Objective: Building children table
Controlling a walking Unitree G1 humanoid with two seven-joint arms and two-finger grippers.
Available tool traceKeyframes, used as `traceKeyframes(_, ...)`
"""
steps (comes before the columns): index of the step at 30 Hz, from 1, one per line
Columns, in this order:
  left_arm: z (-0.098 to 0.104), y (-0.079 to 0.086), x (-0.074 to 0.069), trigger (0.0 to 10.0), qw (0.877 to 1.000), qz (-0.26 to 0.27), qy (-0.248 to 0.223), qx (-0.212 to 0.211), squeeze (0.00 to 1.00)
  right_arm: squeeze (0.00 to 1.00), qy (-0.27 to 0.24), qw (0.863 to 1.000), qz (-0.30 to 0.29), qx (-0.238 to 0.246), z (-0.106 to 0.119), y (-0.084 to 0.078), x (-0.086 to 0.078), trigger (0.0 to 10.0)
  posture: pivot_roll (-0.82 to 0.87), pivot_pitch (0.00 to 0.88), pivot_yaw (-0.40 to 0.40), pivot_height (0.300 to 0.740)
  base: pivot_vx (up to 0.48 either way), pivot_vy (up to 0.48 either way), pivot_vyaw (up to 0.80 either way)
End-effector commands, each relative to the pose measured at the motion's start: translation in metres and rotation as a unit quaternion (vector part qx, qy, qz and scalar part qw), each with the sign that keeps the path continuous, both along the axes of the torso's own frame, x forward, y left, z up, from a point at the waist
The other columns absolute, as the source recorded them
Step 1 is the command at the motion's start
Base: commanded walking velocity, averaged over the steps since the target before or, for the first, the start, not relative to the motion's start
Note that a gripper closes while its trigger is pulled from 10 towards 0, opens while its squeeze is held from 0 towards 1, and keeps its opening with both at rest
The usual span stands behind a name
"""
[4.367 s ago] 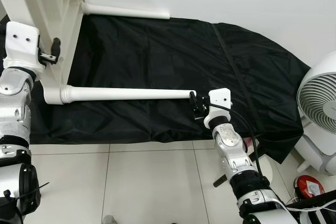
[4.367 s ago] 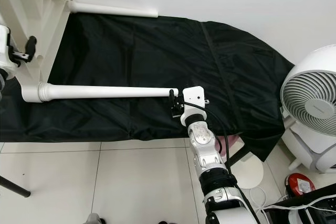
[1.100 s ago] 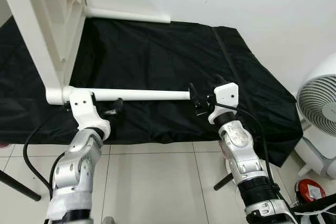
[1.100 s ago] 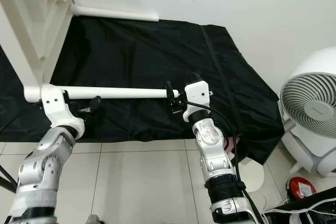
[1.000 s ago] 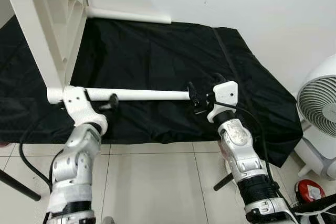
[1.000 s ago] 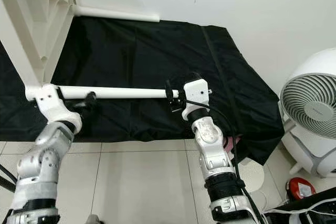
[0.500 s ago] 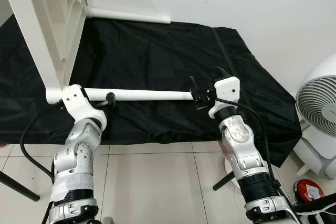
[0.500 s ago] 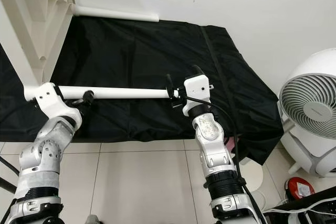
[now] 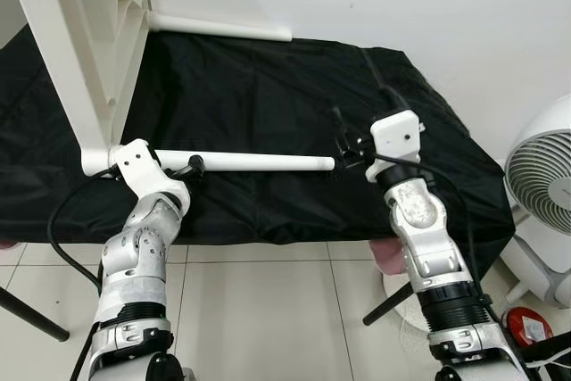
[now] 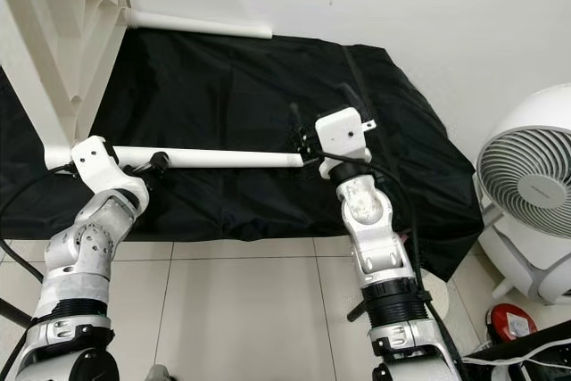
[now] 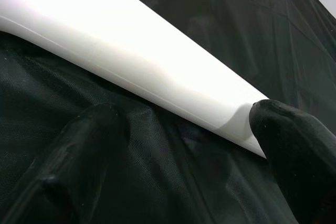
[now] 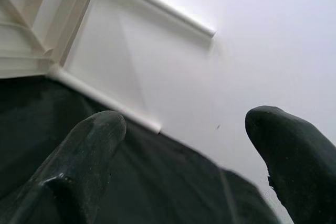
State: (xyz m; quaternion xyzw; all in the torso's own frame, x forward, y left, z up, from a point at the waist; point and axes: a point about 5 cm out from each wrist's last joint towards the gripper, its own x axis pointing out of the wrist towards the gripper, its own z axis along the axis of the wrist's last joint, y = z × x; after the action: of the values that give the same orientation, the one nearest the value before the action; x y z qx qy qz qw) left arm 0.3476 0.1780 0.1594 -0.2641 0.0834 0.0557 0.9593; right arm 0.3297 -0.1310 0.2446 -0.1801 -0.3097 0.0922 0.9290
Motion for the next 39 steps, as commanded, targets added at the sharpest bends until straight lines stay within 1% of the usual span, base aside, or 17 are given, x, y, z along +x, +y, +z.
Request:
traceKeyframes(1, -0.004, -0.004, 0.002, 10.0, 1.000, -0.005, 0.013, -0.007, 0.00, 0.00, -0.032, 0.999, -0.015, -0.001, 0.017, -0.006, -0.001, 10.0, 0.09, 0.073, -0.071, 0.740, 0.000, 0.000, 0.00)
traceKeyframes(3, -0.004, -0.003, 0.002, 10.0, 1.000, -0.003, 0.013, -0.008, 0.00, 0.00, -0.062, 0.998, -0.021, -0.008, 0.030, -0.004, -0.001, 10.0, 0.09, 0.063, -0.075, 0.740, 0.000, 0.000, 0.00)
traceKeyframes(6, -0.004, -0.003, 0.003, 10.0, 1.000, -0.003, 0.013, -0.009, 0.00, 0.00, -0.072, 0.997, -0.024, -0.012, 0.034, -0.003, -0.001, 10.0, 0.09, 0.063, -0.075, 0.740, 0.000, 0.000, 0.00)
traceKeyframes(9, -0.005, -0.002, 0.002, 10.0, 1.000, -0.002, 0.013, -0.011, 0.00, 0.00, -0.102, 0.994, -0.018, -0.018, 0.049, 0.006, 0.002, 10.0, 0.10, 0.056, -0.080, 0.740, 0.000, 0.000, 0.00)
traceKeyframes(11, -0.005, -0.002, 0.002, 10.0, 1.000, -0.002, 0.014, -0.012, 0.00, 0.00, -0.106, 0.994, -0.016, -0.020, 0.051, 0.008, 0.002, 10.0, 0.10, 0.056, -0.080, 0.740, 0.000, 0.000, 0.00)
traceKeyframes(12, -0.005, 0.000, 0.002, 10.0, 1.000, 0.002, 0.014, -0.013, 0.00, 0.00, -0.119, 0.992, 0.000, -0.041, 0.058, 0.019, 0.004, 10.0, 0.10, 0.056, -0.080, 0.740, 0.000, 0.000, 0.00)
traceKeyframes(15, -0.005, 0.001, 0.002, 10.0, 1.000, 0.004, 0.014, -0.013, 0.00, 0.00, -0.125, 0.991, 0.007, -0.052, 0.061, 0.023, 0.005, 10.0, 0.10, 0.051, -0.078, 0.740, 0.000, 0.000, 0.00)
traceKeyframes(16, -0.005, 0.001, 0.002, 10.0, 1.000, 0.005, 0.013, -0.014, 0.00, 0.00, -0.135, 0.989, 0.014, -0.063, 0.066, 0.029, 0.006, 10.0, 0.10, 0.051, -0.078, 0.740, 0.000, 0.000, 0.00)
traceKeyframes(18, -0.004, 0.002, 0.003, 10.0, 1.000, 0.005, 0.012, -0.014, 0.00, 0.00, -0.140, 0.987, 0.019, -0.075, 0.071, 0.034, 0.008, 10.0, 0.10, 0.055, -0.077, 0.740, 0.000, 0.000, 0.00)
traceKeyframes(21, -0.003, 0.002, 0.003, 10.0, 1.000, 0.005, 0.011, -0.014, 0.00, 0.00, -0.143, 0.986, 0.021, -0.082, 0.074, 0.038, 0.010, 10.0, 0.10, 0.058, -0.076, 0.740, 0.000, 0.000, 0.00)
traceKeyframes(22, -0.002, 0.002, 0.004, 10.0, 1.000, 0.005, 0.010, -0.014, 0.00, 0.00, -0.150, 0.984, 0.021, -0.098, 0.079, 0.042, 0.013, 10.0, 0.10, 0.060, -0.077, 0.740, 0.000, 0.000, 0.00)
traceKeyframes(23, -0.002, 0.002, 0.004, 10.0, 1.000, 0.005, 0.010, -0.014, 0.00, 0.00, -0.150, 0.984, 0.021, -0.098, 0.079, 0.042, 0.013, 10.0, 0.10, 0.060, -0.077, 0.740, 0.000, 0.000, 0.00)
traceKeyframes(25, 0.000, 0.001, 0.005, 10.0, 1.000, 0.005, 0.007, -0.014, 0.00, 0.00, -0.174, 0.975, 0.013, -0.136, 0.093, 0.052, 0.020, 10.0, 0.10, 0.073, -0.083, 0.740, 0.000, 0.000, 0.00)
traceKeyframes(29, 0.001, 0.002, 0.004, 10.0, 1.000, 0.007, 0.006, -0.014, 0.00, 0.00, -0.190, 0.969, 0.005, -0.155, 0.102, 0.057, 0.024, 10.0, 0.11, 0.079, -0.088, 0.740, 0.000, 0.000, 0.00)
traceKeyframes(32, 0.000, 0.003, 0.003, 10.0, 1.000, 0.013, 0.006, -0.016, 0.00, 0.00, -0.217, 0.961, -0.015, -0.174, 0.111, 0.062, 0.027, 10.0, 0.11, 0.089, -0.099, 0.740, 0.000, 0.000, 0.00)
traceKeyframes(36, -0.001, 0.004, 0.002, 10.0, 1.000, 0.016, 0.006, -0.018, 0.00, 0.00, -0.233, 0.955, -0.022, -0.183, 0.117, 0.067, 0.029, 10.0, 0.11, 0.092, -0.101, 0.740, 0.000, 0.000, 0.00)
traceKeyframes(39, 0.000, 0.005, 0.002, 10.0, 1.000, 0.020, 0.005, -0.020, 0.00, 0.00, -0.246, 0.943, -0.034, -0.223, 0.129, 0.079, 0.033, 10.0, 0.11, 0.099, -0.104, 0.740, 0.000, 0.000, 0.00)
